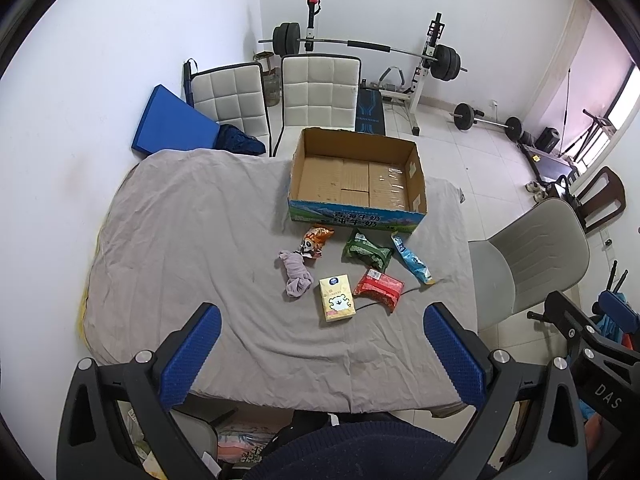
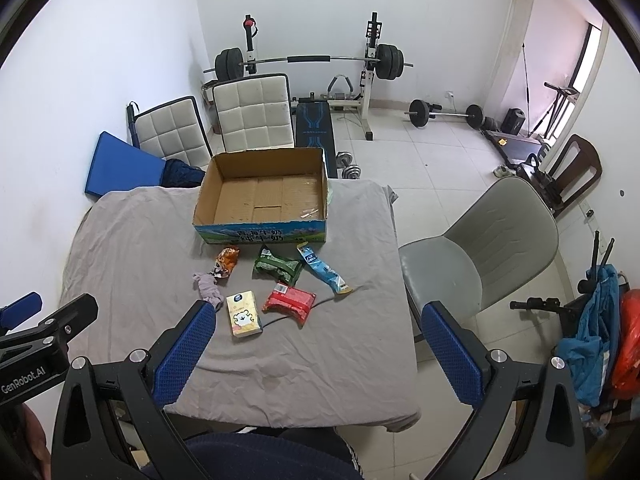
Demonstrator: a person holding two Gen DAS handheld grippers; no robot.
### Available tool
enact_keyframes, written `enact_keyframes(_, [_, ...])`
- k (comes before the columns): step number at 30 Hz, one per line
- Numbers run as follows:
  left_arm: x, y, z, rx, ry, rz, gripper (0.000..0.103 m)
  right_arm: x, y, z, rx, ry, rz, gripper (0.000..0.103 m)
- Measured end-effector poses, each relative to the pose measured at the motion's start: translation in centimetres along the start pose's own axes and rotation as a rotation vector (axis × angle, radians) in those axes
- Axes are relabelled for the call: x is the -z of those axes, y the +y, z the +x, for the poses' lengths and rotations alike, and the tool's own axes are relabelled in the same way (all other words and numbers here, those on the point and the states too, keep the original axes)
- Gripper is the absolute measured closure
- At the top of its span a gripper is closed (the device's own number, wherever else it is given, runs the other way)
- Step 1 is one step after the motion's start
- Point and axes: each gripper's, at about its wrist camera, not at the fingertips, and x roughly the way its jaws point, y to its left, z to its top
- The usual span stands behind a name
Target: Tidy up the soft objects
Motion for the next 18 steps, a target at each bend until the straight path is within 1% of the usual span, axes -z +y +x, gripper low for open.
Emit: enact_keyframes(18, [-0.2, 0.24, 0.0, 0.003, 0.004, -0.001, 0.0, -0.26, 0.23, 0.15, -0.01, -0.002, -0.004, 0.0])
